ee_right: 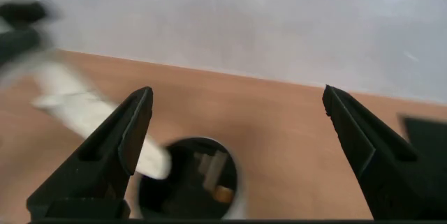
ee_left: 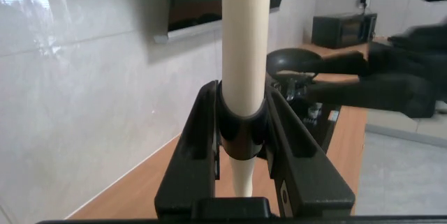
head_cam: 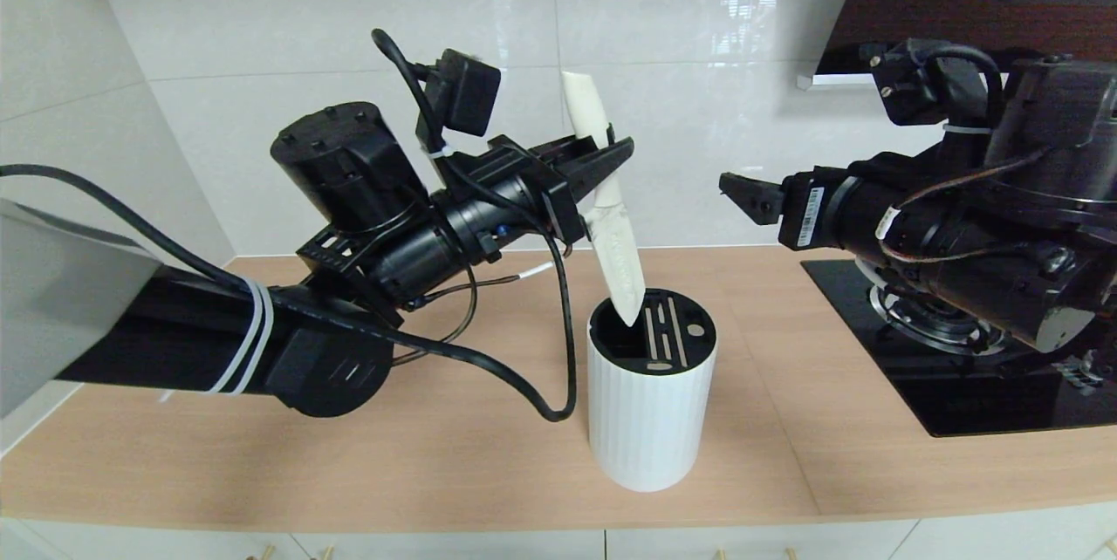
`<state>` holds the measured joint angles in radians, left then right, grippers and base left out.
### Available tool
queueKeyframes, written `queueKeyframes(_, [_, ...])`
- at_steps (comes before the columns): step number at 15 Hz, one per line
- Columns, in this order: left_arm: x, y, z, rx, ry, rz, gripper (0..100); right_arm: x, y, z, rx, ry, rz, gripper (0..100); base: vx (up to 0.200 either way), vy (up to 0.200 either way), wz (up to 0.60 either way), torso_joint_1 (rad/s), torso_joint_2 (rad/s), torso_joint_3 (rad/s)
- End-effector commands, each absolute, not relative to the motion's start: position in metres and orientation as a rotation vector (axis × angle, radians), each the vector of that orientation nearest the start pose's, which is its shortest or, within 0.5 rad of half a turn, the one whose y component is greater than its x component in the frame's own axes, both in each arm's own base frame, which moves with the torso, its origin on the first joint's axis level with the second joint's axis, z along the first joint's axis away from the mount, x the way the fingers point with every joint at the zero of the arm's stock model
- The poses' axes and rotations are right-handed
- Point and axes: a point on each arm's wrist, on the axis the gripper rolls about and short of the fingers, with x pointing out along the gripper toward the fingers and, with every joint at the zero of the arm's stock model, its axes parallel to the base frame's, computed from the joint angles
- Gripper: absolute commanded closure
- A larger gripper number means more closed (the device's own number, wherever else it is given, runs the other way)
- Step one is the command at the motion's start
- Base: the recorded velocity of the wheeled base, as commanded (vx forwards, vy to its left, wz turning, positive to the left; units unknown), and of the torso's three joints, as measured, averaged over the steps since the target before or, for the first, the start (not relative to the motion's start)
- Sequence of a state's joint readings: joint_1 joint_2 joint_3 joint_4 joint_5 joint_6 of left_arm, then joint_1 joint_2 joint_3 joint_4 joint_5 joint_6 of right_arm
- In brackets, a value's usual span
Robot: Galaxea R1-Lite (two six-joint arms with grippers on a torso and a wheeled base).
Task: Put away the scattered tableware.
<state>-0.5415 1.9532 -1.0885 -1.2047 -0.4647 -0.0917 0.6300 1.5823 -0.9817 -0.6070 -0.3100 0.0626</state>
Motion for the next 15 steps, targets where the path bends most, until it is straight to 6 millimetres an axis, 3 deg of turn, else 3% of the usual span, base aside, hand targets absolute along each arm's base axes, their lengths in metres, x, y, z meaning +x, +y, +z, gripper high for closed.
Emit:
queueKeyframes(1, [0.322,-0.208,0.217,-0.080,-0.289,-1.014,100,0.244,0.164,0.264,0.065,0.004,0.305,0,0.000,0.000,0.00,0.000,0.00,0.000])
queueKeyframes(15, [0.318,-0.213,0.194,-0.029,-0.239,-1.027,100,0.245,0.165,0.261,0.059,0.017,0.306,0,0.000,0.000,0.00,0.000,0.00,0.000])
